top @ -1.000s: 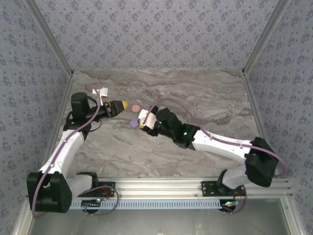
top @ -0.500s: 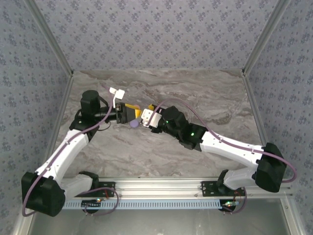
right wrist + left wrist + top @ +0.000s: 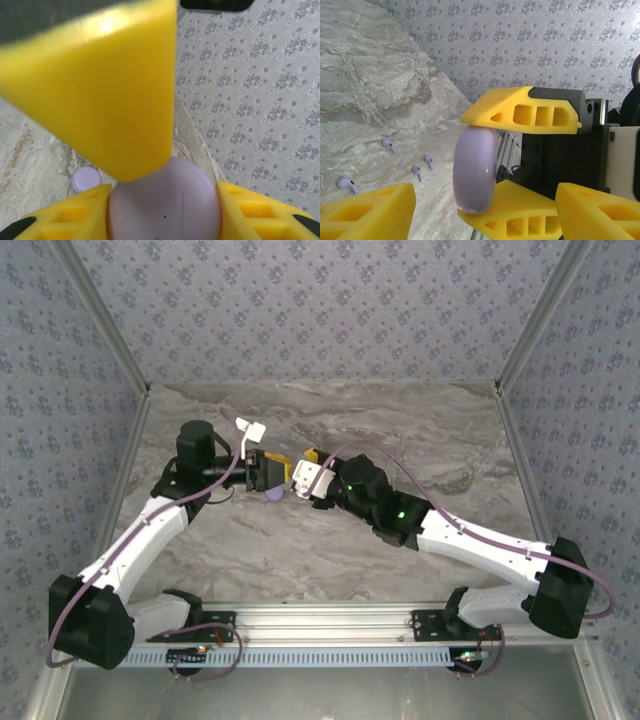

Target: Insert wireless bluetooth earbuds into charging case

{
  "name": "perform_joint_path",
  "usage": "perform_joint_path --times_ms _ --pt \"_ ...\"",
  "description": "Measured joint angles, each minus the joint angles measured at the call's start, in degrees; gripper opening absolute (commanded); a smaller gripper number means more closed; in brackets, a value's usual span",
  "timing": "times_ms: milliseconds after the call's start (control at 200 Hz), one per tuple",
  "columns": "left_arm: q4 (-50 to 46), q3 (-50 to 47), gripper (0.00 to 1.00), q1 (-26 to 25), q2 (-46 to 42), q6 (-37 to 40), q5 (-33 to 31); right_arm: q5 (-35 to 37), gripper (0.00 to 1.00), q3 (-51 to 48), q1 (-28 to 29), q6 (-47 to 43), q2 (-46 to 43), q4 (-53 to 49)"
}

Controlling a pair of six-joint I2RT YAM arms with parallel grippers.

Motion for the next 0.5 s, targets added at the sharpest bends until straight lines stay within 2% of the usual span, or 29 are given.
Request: perform_joint_path --times_ms 260,505 --pt "0.31 0.17 0.58 -1.14 1.4 0.46 0.04 -1.6 0.48 0.0 -0.02 0.02 -0.09 0.09" --pt "0.35 1.22 0.34 -2.27 2.78 1.18 0.44 -2.21 0.48 0.0 -0.02 0.04 -0.09 0.11"
